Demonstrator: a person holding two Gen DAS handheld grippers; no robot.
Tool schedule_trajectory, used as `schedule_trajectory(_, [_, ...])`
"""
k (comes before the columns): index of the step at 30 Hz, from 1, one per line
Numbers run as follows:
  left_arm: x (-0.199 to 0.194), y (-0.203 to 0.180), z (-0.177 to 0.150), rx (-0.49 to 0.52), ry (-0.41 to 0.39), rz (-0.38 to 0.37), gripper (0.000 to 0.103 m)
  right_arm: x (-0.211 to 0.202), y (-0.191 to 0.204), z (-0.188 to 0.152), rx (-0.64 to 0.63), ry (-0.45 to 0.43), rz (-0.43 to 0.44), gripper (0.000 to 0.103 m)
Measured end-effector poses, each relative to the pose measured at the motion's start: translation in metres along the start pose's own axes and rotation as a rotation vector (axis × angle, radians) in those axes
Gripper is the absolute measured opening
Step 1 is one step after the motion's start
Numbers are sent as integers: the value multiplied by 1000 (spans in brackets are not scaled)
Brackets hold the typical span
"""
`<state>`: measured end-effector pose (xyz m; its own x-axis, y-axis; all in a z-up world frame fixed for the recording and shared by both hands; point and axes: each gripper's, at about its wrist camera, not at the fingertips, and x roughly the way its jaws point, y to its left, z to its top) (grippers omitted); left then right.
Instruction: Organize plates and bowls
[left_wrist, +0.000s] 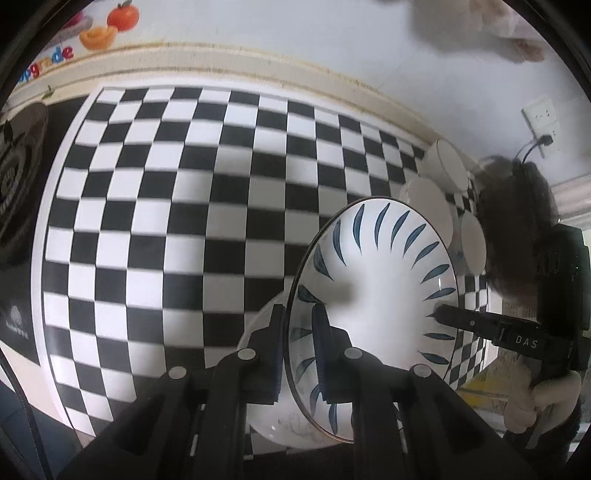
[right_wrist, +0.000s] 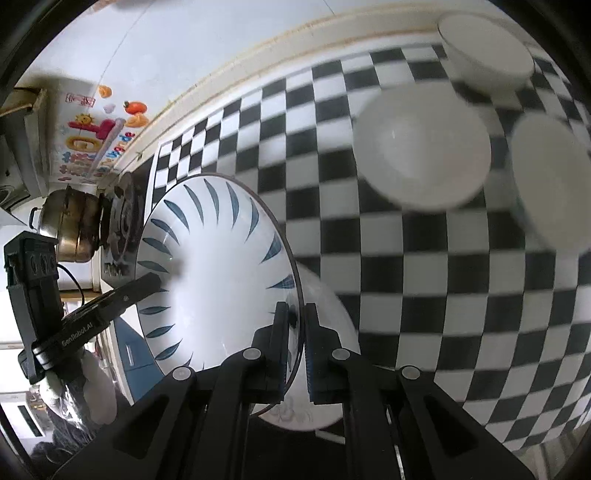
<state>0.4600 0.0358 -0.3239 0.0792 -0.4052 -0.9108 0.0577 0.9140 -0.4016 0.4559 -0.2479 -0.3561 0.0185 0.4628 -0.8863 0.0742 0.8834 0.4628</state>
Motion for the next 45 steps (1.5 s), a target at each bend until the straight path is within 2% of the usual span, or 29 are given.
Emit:
schedule_trajectory(7, [20, 1, -23, 11, 57, 17, 12, 23, -21, -34, 39, 38, -4, 9])
schedule_trajectory(17, [39, 11, -42, 12, 112, 34, 12, 42, -28, -54, 39, 67, -31, 9])
schedule_trajectory(27, [49, 14, -47, 18, 134, 67, 13, 58, -27, -62, 39, 94, -47, 9])
schedule_trajectory(45, [65, 14, -52, 21, 168, 127, 16, 68, -19, -58, 10, 83, -121, 9])
